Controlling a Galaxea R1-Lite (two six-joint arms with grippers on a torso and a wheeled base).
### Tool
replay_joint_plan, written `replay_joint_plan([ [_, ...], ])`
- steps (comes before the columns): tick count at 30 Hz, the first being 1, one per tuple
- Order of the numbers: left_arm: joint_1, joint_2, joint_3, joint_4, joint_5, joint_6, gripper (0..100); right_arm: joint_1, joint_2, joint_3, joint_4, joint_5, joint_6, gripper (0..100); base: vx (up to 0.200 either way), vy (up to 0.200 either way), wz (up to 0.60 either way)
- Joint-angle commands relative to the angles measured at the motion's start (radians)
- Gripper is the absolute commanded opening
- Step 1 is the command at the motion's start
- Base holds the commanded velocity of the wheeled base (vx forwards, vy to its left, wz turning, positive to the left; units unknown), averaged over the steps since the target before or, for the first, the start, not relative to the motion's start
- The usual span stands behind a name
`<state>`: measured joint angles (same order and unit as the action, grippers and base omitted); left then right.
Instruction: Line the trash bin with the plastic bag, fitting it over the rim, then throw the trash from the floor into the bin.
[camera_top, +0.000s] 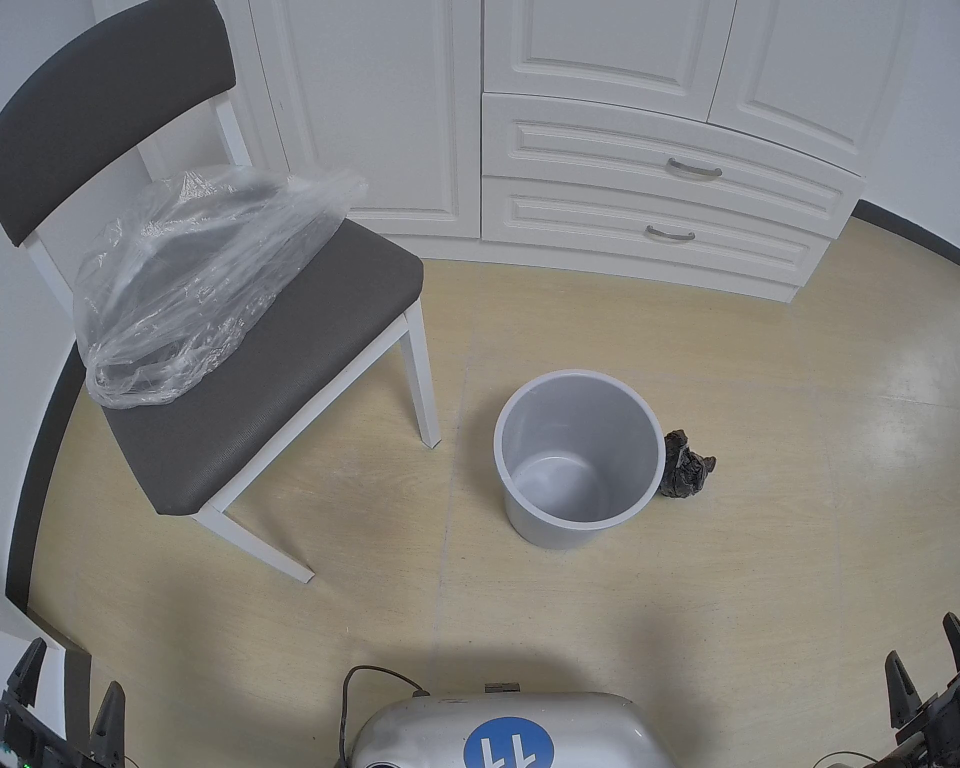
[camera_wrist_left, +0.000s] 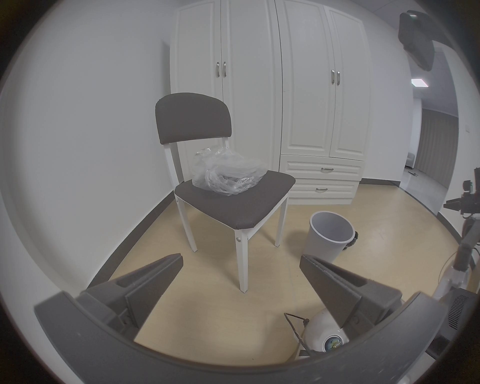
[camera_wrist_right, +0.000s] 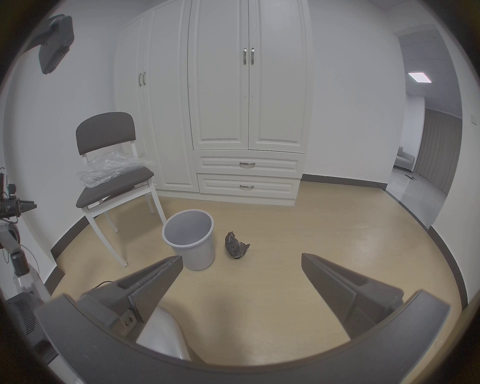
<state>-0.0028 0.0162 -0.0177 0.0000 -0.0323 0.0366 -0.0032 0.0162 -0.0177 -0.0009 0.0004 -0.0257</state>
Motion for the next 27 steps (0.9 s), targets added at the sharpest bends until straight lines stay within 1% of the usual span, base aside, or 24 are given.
replay_joint_plan([
  [1,0.0,-0.016,0.018,-0.002,-0.001,0.003,100,0.0,-0.016,0.016,-0.001,0.003,-0.006,100,0.0,0.0,0.0],
  [5,0.0,-0.016,0.018,-0.002,-0.004,0.005,100,0.002,-0.016,0.016,-0.002,0.009,-0.016,100,0.0,0.0,0.0],
  [9,0.0,-0.016,0.018,-0.008,-0.014,0.029,100,0.002,-0.016,0.016,-0.002,0.013,-0.026,100,0.0,0.0,0.0],
  [15,0.0,-0.016,0.018,-0.009,-0.014,0.025,100,0.0,-0.016,0.016,-0.004,0.015,-0.022,100,0.0,0.0,0.0],
  [18,0.0,-0.016,0.018,-0.008,-0.012,0.006,100,0.0,-0.016,0.016,-0.007,0.012,-0.008,100,0.0,0.0,0.0],
  [20,0.0,-0.016,0.016,-0.008,0.009,-0.046,100,0.0,-0.016,0.018,-0.011,0.007,0.018,100,0.0,0.0,0.0],
  [23,0.0,-0.016,0.016,-0.008,0.009,-0.046,100,0.0,-0.016,0.018,-0.011,0.007,0.018,100,0.0,0.0,0.0],
  [24,0.0,-0.016,0.016,-0.008,0.048,-0.087,100,0.002,-0.016,-0.061,-0.14,-0.017,0.198,100,0.0,0.0,0.0],
  [25,0.0,-0.016,0.016,-0.008,0.048,-0.087,100,0.002,-0.016,-0.077,-0.139,-0.017,0.219,100,0.0,0.0,0.0],
  [27,0.0,-0.016,0.018,-0.011,0.052,-0.087,100,0.002,-0.016,-0.097,-0.117,-0.022,0.204,100,0.0,0.0,0.0],
])
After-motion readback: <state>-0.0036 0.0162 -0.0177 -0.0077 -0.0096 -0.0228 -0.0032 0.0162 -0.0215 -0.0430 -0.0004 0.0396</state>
